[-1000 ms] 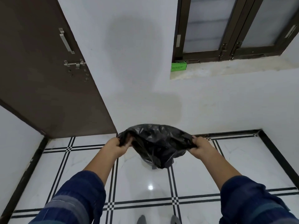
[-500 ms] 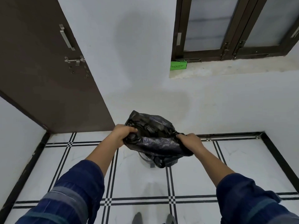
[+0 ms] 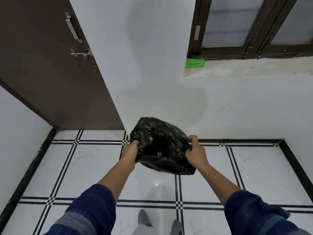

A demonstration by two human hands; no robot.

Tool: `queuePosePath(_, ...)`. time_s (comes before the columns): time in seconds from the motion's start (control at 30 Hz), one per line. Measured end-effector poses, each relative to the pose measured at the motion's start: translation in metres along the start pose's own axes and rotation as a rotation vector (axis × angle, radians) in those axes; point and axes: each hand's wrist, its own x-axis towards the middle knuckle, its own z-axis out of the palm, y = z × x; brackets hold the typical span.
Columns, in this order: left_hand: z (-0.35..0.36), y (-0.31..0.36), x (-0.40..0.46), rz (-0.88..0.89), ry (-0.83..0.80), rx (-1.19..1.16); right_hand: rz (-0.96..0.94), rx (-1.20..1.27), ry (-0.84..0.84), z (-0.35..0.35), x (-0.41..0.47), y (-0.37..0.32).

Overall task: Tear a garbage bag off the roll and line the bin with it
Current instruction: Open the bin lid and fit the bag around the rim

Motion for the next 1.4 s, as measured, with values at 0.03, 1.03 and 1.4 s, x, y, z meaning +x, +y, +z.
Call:
queuePosePath(0.03,-0.010,-0.008,0.004,0.103,0.099,0.205,-0.072,-0.074,-0.009,0.008,-0.003,0.001)
queuePosePath(1.03,-0.104,0.012,0.174,0.461,-0.232,1.073,0.335,-0.142,-0.324,0.151,0.093,-0.048)
queuePosePath(1.4,-0.072,0.015,0.195,0.452,-0.363,1.135,0.270,-0.134,-0.190,0.144,0.120,-0.006)
